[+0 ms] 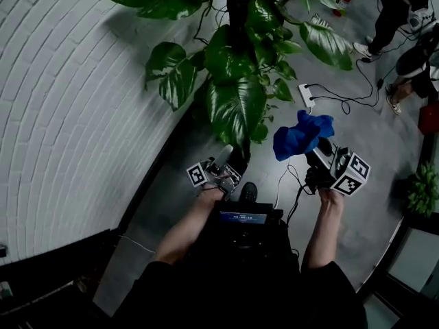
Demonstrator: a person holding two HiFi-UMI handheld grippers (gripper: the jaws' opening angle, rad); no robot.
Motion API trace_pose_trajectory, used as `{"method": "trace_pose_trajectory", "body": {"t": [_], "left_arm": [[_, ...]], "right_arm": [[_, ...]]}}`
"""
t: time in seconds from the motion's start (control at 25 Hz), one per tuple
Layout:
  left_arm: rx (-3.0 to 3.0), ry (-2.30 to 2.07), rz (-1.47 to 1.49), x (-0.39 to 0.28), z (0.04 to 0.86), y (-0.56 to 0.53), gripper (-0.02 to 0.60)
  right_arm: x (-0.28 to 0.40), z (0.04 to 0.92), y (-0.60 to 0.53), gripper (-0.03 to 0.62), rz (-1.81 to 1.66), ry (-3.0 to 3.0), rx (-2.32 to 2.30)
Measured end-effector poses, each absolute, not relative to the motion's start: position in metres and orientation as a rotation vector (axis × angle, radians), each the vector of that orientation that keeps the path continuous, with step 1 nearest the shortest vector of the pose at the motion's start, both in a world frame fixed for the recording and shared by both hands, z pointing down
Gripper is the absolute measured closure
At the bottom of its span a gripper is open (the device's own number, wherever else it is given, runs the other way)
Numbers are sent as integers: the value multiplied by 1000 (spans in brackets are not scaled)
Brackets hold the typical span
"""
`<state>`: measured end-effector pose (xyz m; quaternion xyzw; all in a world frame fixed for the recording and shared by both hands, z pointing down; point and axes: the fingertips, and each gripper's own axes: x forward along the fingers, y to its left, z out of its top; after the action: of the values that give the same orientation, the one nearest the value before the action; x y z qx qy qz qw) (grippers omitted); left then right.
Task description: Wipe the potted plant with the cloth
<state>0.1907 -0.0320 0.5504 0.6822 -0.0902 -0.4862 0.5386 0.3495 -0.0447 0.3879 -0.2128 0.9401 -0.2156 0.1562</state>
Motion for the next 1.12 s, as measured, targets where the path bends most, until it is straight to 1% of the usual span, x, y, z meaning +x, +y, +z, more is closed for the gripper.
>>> {"method": "trace_pose_trajectory", "body": {"t": [0.2,0.4,0.52,0.68,0.84,1.12], "left_arm": [[1610,-192,-1156,198,550,-31,247],[1636,-190,-1129,208,541,-26,247],[1648,-232,-1106,211,544,-25,247],[1656,-266,-1115,205,543,-26,247],[1674,-310,-1109,197,547,-17,247],[1708,-422,-1105,165,553,-4,247]], "right_arm": [[311,464,-73,487,-712,2921,-780],[247,538,-59,487,-873,3119,-636],[234,556,-36,487,-893,3210,-574],[233,571,-3,487,-868,3316,-503],[239,593,39,487,-984,3313,-403],[302,582,37,487,-1105,3050,-522]]}}
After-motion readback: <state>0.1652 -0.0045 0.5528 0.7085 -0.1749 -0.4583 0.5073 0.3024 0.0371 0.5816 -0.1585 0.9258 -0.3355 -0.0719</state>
